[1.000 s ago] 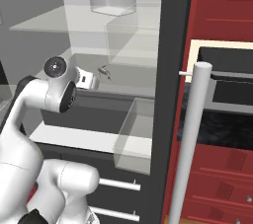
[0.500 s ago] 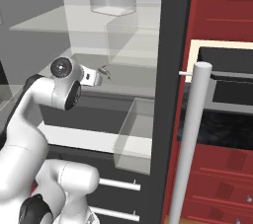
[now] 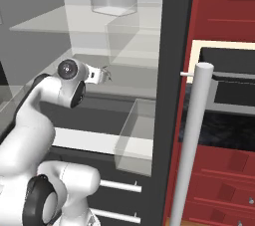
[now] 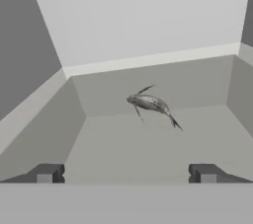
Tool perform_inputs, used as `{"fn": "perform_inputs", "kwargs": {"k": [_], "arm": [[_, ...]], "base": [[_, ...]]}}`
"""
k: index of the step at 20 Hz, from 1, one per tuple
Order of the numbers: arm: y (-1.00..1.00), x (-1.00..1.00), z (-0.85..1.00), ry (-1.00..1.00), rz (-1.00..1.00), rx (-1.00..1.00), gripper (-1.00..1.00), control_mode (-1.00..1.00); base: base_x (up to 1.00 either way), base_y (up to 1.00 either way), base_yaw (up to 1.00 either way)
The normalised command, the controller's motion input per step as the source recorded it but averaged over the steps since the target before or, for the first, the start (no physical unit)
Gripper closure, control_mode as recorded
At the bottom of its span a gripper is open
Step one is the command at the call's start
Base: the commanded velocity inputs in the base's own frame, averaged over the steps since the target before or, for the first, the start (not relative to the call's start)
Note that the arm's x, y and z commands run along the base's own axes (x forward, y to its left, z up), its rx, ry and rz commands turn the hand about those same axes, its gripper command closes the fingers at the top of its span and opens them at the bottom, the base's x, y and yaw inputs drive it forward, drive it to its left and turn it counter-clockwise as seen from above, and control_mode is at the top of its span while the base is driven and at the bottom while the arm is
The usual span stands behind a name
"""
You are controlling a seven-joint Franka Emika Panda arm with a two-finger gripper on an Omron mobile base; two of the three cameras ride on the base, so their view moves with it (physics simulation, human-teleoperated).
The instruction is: Take the fish out of the fridge, briefly rinse it in the sink, and place it on the tray next to the sink.
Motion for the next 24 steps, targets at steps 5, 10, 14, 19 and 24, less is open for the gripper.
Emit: {"fn": "perform_inputs", "kwargs": {"k": [5, 10, 14, 19, 24], "arm": [[0.0, 0.41, -0.01, -0.01, 0.0, 0.0, -1.0, -1.0], [-0.07, 0.39, -0.08, 0.0, 0.0, 0.0, -1.0, -1.0], [-0.26, 0.39, -0.11, 0.0, 0.0, 0.0, -1.0, -1.0], [-0.12, 0.41, -0.08, 0.0, 0.0, 0.0, -1.0, -1.0], [0.0, 0.28, -0.23, 0.0, 0.0, -0.02, -1.0, -1.0]], "base": [[0.0, 0.0, 0.0], [0.0, 0.0, 0.0], [0.0, 0.0, 0.0], [0.0, 0.0, 0.0], [0.0, 0.0, 0.0]]}}
